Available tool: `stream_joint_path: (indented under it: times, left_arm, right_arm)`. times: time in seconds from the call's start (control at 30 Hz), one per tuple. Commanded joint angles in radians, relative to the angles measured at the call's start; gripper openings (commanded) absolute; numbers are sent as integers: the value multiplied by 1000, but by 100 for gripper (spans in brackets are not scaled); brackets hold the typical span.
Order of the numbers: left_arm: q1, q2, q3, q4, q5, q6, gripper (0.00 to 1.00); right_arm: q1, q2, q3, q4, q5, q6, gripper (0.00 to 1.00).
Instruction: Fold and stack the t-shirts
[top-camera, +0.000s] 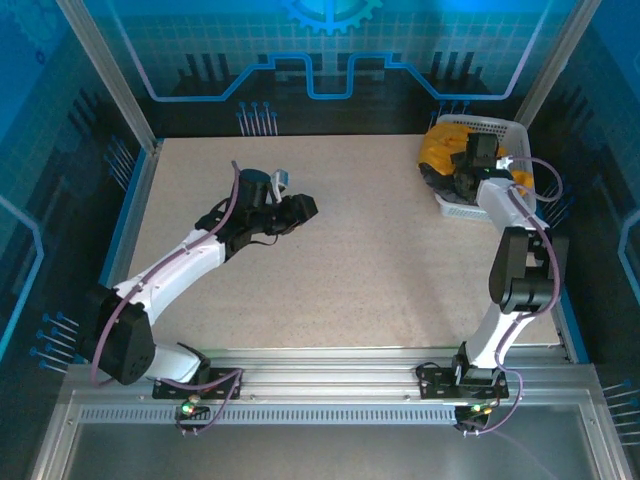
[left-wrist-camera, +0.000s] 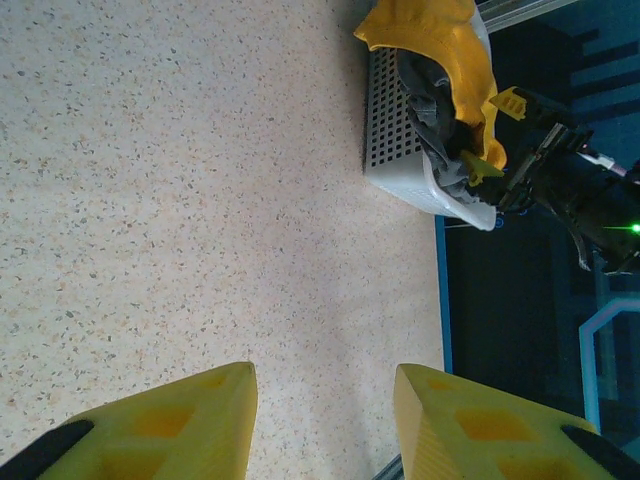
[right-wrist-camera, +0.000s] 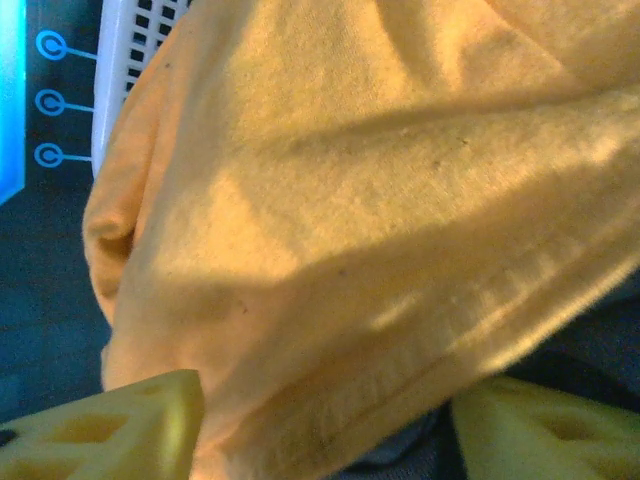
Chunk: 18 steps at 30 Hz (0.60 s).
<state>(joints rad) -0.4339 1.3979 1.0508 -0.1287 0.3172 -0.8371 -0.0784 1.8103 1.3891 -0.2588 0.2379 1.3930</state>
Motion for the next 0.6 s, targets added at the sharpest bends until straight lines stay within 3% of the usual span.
stream_joint_path:
  times: [0.0, 0.07, 0.33, 0.47, 0.57]
  left_arm:
    - [9, -24, -12, 4, 28, -3, 42]
    - [9, -22, -11, 3, 27, -4, 42]
    - [9, -13, -3, 6, 27, -7, 42]
    - [10, -15, -6, 6, 28, -6, 42]
    - [9, -23, -12, 2, 27, -3, 42]
  right_arm:
    - [-12, 30, 33, 57, -2, 81, 55]
    - [-9, 32, 40, 67, 7, 91, 45]
    - [-4, 26, 46, 86, 8, 172, 26]
    - [-6, 30, 71, 70, 11, 190, 2]
    - [-3, 16, 63, 99, 17, 201, 0]
